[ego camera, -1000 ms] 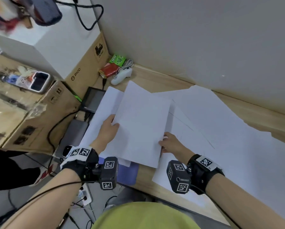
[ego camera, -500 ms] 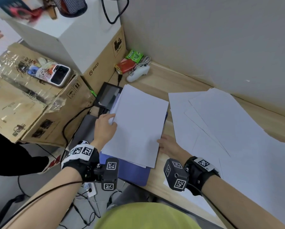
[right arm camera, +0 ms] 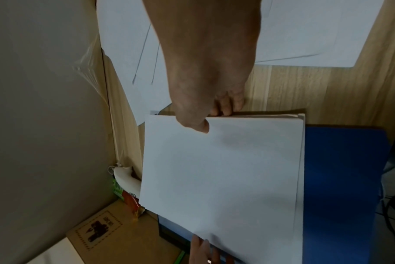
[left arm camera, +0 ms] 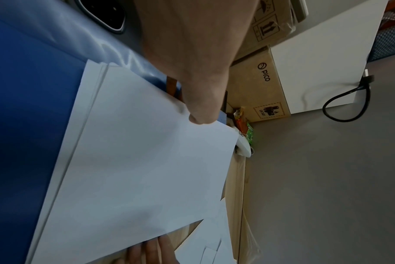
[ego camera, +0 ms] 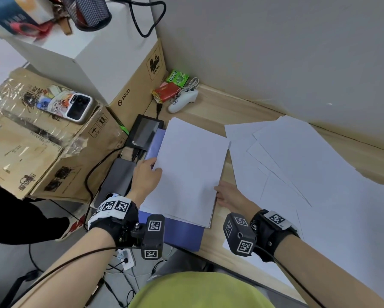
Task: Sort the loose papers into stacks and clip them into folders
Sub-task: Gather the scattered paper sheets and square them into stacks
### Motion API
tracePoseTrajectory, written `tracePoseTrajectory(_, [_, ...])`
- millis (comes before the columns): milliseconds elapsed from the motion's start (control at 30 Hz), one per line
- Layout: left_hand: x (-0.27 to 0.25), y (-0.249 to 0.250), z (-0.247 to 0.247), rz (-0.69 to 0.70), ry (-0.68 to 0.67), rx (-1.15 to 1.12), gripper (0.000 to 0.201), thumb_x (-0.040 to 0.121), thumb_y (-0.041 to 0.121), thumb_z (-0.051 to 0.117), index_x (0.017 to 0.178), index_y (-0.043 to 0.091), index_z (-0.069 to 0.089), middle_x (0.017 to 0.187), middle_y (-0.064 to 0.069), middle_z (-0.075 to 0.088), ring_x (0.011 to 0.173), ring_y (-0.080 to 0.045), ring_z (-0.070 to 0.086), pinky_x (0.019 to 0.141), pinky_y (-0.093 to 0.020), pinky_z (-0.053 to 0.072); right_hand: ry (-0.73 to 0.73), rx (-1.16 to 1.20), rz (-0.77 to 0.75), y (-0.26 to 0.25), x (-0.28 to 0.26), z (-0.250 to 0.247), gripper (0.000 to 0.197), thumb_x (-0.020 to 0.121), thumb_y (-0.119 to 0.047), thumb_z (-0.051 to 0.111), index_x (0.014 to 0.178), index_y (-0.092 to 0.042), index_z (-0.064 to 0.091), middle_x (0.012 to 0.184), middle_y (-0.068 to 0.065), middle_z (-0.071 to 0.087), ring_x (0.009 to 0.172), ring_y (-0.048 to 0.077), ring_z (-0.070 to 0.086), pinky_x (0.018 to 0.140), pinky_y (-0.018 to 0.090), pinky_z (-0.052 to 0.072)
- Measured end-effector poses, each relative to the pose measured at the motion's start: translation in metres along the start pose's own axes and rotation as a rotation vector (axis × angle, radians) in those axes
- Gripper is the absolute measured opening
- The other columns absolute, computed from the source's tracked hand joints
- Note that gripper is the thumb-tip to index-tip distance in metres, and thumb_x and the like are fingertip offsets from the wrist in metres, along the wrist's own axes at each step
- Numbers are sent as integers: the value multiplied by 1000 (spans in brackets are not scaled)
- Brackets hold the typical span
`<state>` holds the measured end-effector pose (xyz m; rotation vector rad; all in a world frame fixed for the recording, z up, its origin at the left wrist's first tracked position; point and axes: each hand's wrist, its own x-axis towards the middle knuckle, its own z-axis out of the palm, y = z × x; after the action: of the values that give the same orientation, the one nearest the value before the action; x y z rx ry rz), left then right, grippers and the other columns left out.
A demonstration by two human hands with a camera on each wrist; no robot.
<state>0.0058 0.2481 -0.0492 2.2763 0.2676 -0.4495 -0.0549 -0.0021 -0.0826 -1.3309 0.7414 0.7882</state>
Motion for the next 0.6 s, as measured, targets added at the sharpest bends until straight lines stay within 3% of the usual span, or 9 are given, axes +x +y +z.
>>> tracePoseTrajectory(67, [2,4,1,-44,34,34,20,87,13,50,105,9,59,100,-7,46,90,-31,45,74,-34,40,5,8,-10,-3,-7,-5,17,99,-11,42,99,-24,54,103,-5,60,95,11,56,83,24,43])
tracePoseTrajectory(133, [1,12,6,-33,77,23,37,91,10,50,128,11,52,118,-9,45,110,-30,47,94,-39,43,41,10,-34,-5,-15,-15,19,100,-13,41,114,-27,44,112,-2,53,109,17,50,97,29,40])
tracePoseTrajectory(200, [0,25,17,5,63,-82,38,93,8,48,130,12,52,123,-8,50,109,-25,52,90,-36,47,82,24,-40,-2,-22,-31,24,100,-15,42,122,-21,48,118,2,52,111,21,51,102,34,42])
tracePoseTrajectory(300, [1,45,46,39,-96,-201,30,95,8,45,120,19,55,116,-5,57,97,-18,54,70,-22,43,118,96,-62,10,-34,-68,17,97,-17,49,107,-19,62,109,4,62,90,20,59,86,33,49])
tracePoseTrajectory(433, [-4,78,92,100,-344,-216,28,95,7,47,114,23,60,115,-5,60,97,-23,58,81,-32,48,234,227,-81,35,-65,-127,13,94,-21,57,103,-16,65,102,7,68,87,26,63,81,35,49])
tracePoseTrajectory(500, [-8,94,114,110,-434,-165,32,95,7,47,120,22,60,124,-4,58,106,-23,58,91,-36,48,308,289,-75,53,-83,-156,11,94,-20,56,101,-15,64,101,8,67,85,26,62,78,34,49])
tracePoseTrajectory(600, [-17,118,143,147,-524,-74,41,97,7,44,136,19,51,140,1,47,121,-16,47,96,-29,41,440,317,-49,88,-107,-198,12,95,-14,52,97,-17,64,101,6,61,80,21,56,77,33,46])
